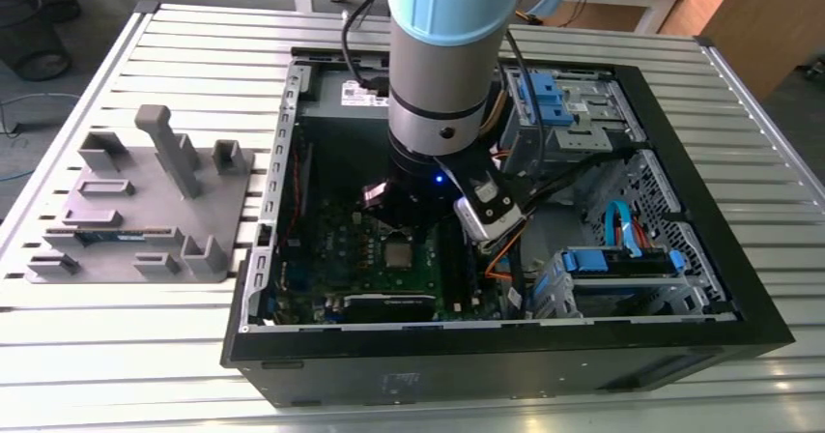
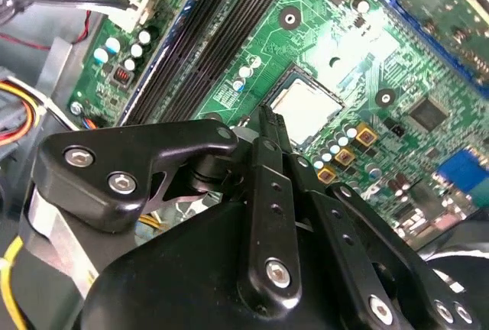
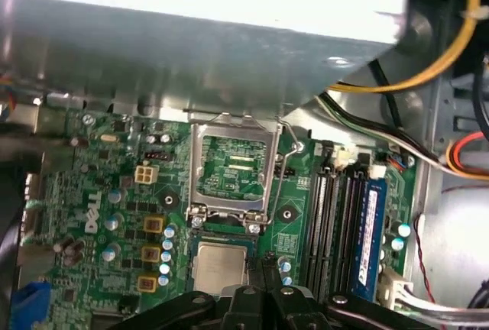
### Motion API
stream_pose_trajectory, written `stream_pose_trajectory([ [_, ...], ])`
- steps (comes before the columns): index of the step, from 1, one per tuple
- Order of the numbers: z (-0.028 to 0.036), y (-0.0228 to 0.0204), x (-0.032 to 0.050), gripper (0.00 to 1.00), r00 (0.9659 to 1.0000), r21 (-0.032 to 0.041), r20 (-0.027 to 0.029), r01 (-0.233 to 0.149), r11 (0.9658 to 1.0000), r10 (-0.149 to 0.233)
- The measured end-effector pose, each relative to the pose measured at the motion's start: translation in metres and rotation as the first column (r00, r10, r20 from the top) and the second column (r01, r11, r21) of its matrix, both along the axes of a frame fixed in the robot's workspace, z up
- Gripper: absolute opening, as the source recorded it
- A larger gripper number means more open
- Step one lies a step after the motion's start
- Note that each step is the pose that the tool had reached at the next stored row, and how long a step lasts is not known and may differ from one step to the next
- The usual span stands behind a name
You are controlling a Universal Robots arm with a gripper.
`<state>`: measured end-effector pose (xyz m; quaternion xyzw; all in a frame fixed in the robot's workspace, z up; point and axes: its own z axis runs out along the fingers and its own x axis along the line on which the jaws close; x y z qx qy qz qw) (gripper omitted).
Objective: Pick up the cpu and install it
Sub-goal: 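Close the cpu cover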
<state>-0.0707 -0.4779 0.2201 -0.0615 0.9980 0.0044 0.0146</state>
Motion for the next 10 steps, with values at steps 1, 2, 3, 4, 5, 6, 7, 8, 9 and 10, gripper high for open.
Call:
stream_pose_trajectory([
  [1,0.0000,0.0000,0.0000,0.11,1.0000,0.0001,0.0000,-0.003,1.0000,0.003],
  [2,-0.0001,0.0000,0.0000,0.11,1.0000,0.0002,0.0000,-0.003,1.0000,0.003],
  [3,-0.0005,0.0000,0.0000,0.11,1.0000,0.0003,0.0000,-0.003,1.0000,0.003],
  [4,-0.0009,0.0000,0.0000,0.11,1.0000,0.0002,0.0000,-0.003,1.0000,0.003],
  [5,-0.0009,0.0000,0.0000,0.11,1.0000,0.0002,0.0000,-0.003,1.0000,0.003],
  [6,-0.0009,0.0000,0.0000,0.11,1.0000,0.0002,0.0000,-0.003,1.0000,0.003],
  [7,-0.0009,0.0000,0.0000,0.11,1.0000,0.0002,0.0000,-0.003,1.0000,0.003],
  [8,-0.0009,0.0000,0.0000,0.11,1.0000,0.0002,0.0000,-0.003,1.0000,0.003],
  [9,-0.0009,0.0000,0.0000,0.11,1.0000,0.0002,0.0000,-0.003,1.0000,0.003],
  [10,-0.0009,0.0000,0.0000,0.11,1.0000,0.0002,0.0000,-0.003,1.0000,0.003],
])
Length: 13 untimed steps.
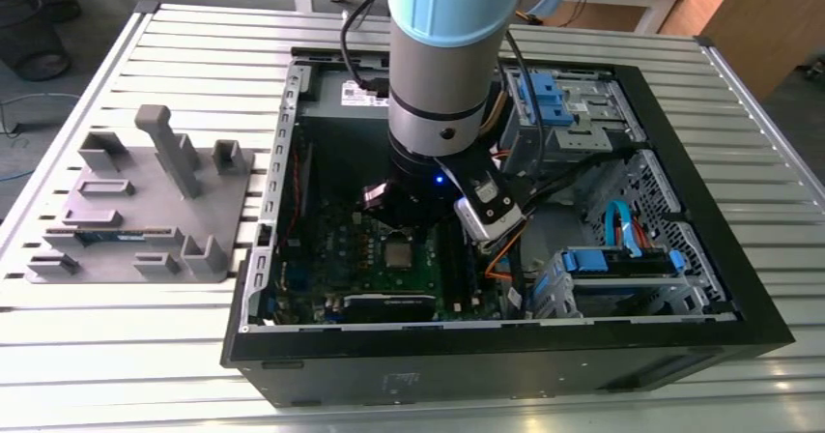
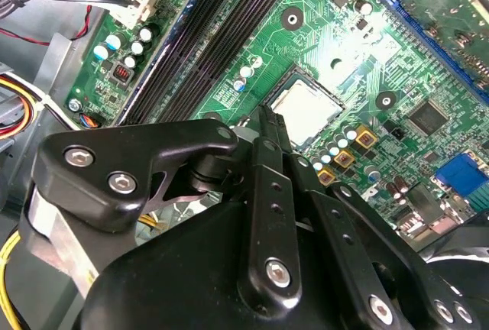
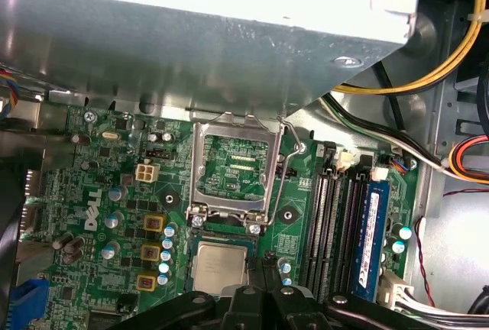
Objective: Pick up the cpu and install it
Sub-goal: 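Close the cpu cover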
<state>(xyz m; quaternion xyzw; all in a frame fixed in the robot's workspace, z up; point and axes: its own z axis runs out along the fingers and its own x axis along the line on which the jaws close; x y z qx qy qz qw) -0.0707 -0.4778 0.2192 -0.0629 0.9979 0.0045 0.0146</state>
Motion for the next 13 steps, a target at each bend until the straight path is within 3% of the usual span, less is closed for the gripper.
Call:
stream_pose_trajectory([
  [5,0.0000,0.0020,0.0000,0.11,1.0000,0.0001,0.0000,0.000,1.0000,0.000],
  [13,-0.0001,0.0111,0.0004,0.11,1.0000,0.0002,0.0001,0.000,1.0000,0.000],
])
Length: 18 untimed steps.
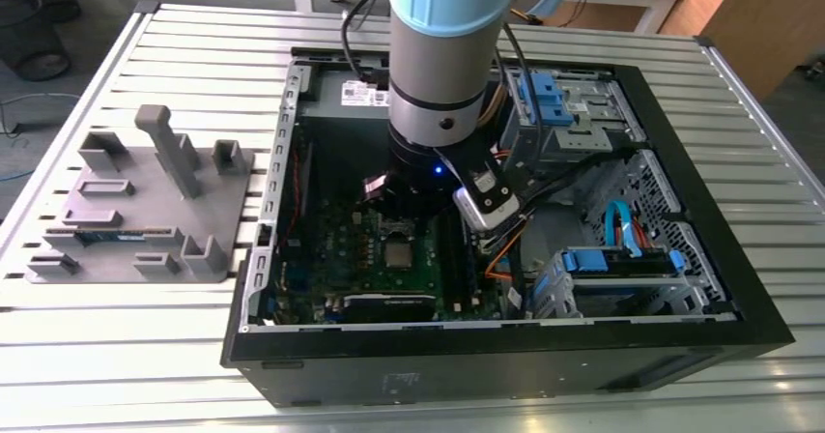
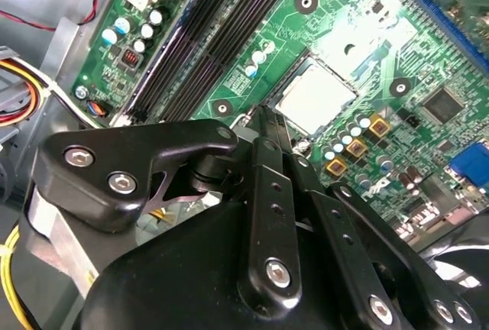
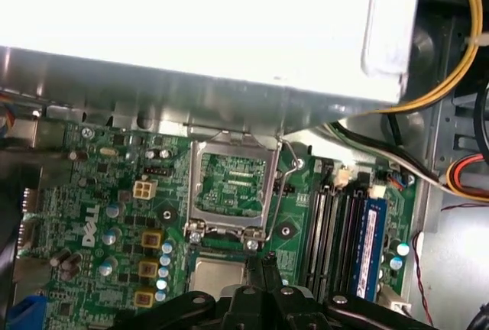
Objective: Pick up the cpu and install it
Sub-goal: 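Close the cpu cover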
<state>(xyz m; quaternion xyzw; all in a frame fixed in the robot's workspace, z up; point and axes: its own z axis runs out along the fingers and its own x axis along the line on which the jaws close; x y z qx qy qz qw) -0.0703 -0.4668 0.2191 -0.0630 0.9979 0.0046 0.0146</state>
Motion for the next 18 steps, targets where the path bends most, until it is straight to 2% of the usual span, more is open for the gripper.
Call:
stream_pose_trajectory([
  [5,-0.0001,0.0023,0.0035,0.11,1.0000,0.0003,0.0000,-0.005,1.0000,0.005],
  [15,-0.0005,0.0046,0.0224,0.11,0.9999,0.0004,0.0000,-0.016,0.9999,0.016],
  [18,-0.0006,0.0057,0.0259,0.11,0.9998,0.0003,0.0000,-0.018,0.9998,0.018],
])
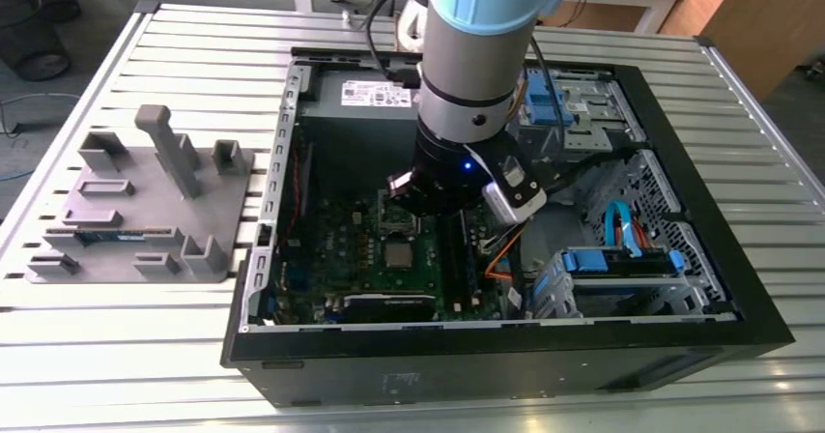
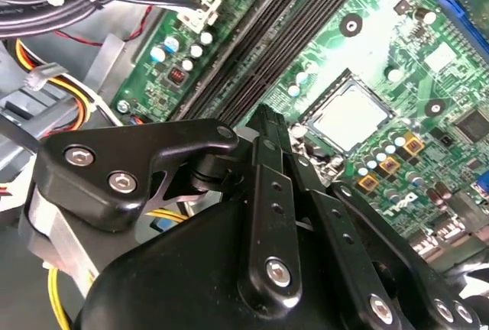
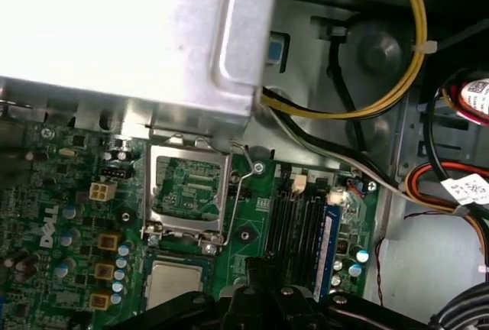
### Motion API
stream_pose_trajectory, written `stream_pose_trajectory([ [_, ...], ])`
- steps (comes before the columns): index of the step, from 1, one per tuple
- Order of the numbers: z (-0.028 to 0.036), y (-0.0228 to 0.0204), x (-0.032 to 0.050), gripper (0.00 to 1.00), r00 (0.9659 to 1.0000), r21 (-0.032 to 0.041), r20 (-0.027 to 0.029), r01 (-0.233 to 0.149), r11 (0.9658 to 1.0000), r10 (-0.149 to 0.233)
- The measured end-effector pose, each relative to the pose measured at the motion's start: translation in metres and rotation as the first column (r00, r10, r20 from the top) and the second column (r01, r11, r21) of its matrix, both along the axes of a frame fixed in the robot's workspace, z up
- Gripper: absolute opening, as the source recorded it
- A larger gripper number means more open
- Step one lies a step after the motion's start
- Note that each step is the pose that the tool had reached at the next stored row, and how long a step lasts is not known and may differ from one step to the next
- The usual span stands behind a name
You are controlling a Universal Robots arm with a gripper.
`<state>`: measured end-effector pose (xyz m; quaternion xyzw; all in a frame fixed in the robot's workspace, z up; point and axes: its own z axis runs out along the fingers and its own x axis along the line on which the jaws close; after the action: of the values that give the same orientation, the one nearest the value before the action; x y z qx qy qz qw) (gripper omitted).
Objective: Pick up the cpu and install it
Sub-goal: 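Close the cpu cover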
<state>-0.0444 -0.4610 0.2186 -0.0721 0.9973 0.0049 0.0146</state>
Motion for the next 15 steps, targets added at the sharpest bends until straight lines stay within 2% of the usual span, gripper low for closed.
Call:
stream_pose_trajectory([
  [8,-0.0011,0.0092,0.0023,0.11,1.0000,0.0000,0.0000,-0.006,1.0000,0.006],
  [15,-0.0041,0.0109,0.0024,0.11,0.9983,0.0001,0.0000,-0.059,0.9983,0.059],
])
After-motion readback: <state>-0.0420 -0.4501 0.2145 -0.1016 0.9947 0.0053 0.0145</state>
